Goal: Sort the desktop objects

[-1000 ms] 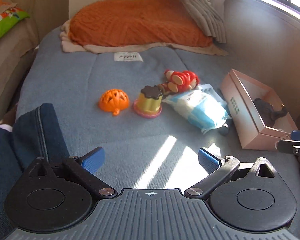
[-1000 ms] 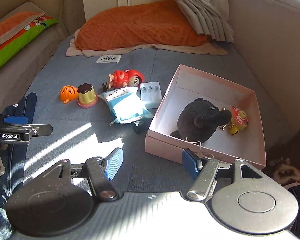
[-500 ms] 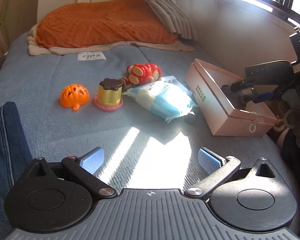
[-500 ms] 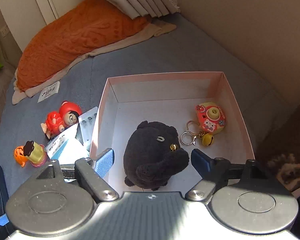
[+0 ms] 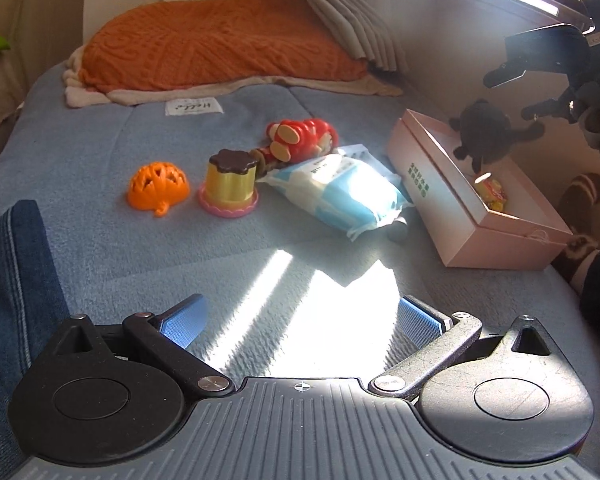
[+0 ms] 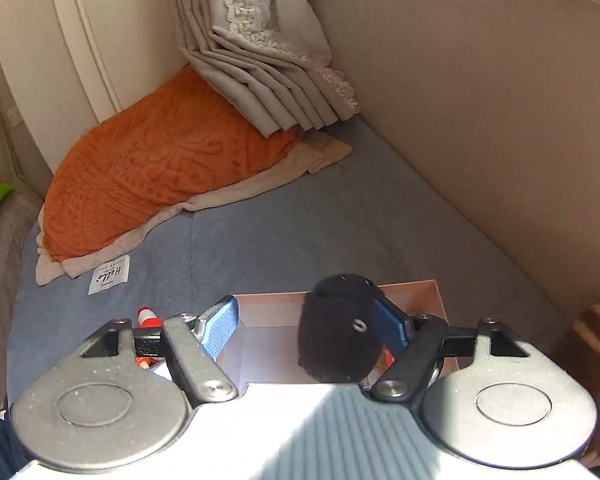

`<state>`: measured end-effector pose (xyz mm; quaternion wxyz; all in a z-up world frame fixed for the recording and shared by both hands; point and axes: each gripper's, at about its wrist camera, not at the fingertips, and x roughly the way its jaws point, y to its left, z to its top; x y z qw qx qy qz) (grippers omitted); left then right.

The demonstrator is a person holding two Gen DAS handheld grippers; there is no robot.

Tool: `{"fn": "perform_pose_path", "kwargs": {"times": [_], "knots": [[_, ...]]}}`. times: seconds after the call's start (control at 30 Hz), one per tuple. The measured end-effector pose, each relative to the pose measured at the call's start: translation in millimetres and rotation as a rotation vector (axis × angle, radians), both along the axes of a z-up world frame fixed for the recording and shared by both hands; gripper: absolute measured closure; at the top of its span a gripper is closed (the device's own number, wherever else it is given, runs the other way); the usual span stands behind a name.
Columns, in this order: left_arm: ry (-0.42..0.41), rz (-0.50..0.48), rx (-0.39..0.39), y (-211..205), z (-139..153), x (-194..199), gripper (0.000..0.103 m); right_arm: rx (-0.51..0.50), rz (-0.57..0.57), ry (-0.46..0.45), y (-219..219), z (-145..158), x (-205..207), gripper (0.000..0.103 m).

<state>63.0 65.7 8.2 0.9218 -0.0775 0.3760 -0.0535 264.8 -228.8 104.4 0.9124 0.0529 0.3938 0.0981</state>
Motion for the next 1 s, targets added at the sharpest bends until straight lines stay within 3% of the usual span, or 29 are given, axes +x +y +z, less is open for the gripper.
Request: {"fn": "perform_pose_path", "kwargs": {"times": [0.1, 0.23, 0.3, 0.4, 0.47, 0.53, 0.63, 0.7, 0.77, 0.83, 0.9, 1.0], "knots": [[-0.001, 0.042, 0.027, 2.5, -0.3, 1.7, 0.0, -0.059, 0.186, -0.026, 46.9, -13.6, -20.4, 0.029], [0.022, 0.054, 0.03, 6.0, -2.7, 3.9, 0.0, -0.178, 0.46, 0.011, 130.2, -49.0, -40.0, 0.029], [0.024, 0.043, 0.033, 4.7, -3.5, 3.6, 0.0, -0.26, 0.497, 0.019, 163.2, -67.1, -43.7, 0.029], [0.047, 0.023, 0.042, 2.4, -6.8, 4.4, 0.0, -0.282, 0.47, 0.054, 189.8, -87.9, -36.2, 0.029], [0.057, 0.012, 0.041, 2.0, -8.4, 5.0, 0.0, -0.272, 0.455, 0.088, 194.1, -95.2, -31.0, 0.03], [0.061, 0.008, 0.034, 2.4, -9.1, 5.3, 0.0, -0.267, 0.453, 0.13, 196.1, -99.1, -31.1, 0.043], [0.07, 0.006, 0.016, 4.3, -9.6, 6.5, 0.0, -0.168, 0.532, 0.202, 194.2, -87.6, -44.5, 0.052], [0.071, 0.003, 0.004, 5.6, -9.0, 6.7, 0.0, -0.005, 0.668, 0.308, 188.8, -75.4, -56.2, 0.051], [0.07, -0.002, 0.002, 5.2, -8.4, 6.4, 0.0, 0.064, 0.751, 0.302, 183.7, -58.2, -70.3, 0.041], [0.069, -0.004, 0.006, 4.7, -8.5, 5.9, 0.0, -0.002, 0.721, 0.194, 178.7, -42.1, -75.5, 0.04], [0.071, 0.0, 0.006, 5.1, -8.6, 6.2, 0.0, -0.082, 0.614, 0.127, 175.3, -37.4, -60.8, 0.04], [0.07, 0.006, 0.002, 5.6, -8.2, 6.9, 0.0, -0.035, 0.422, 0.175, 166.0, -48.5, -17.5, 0.04]]}}
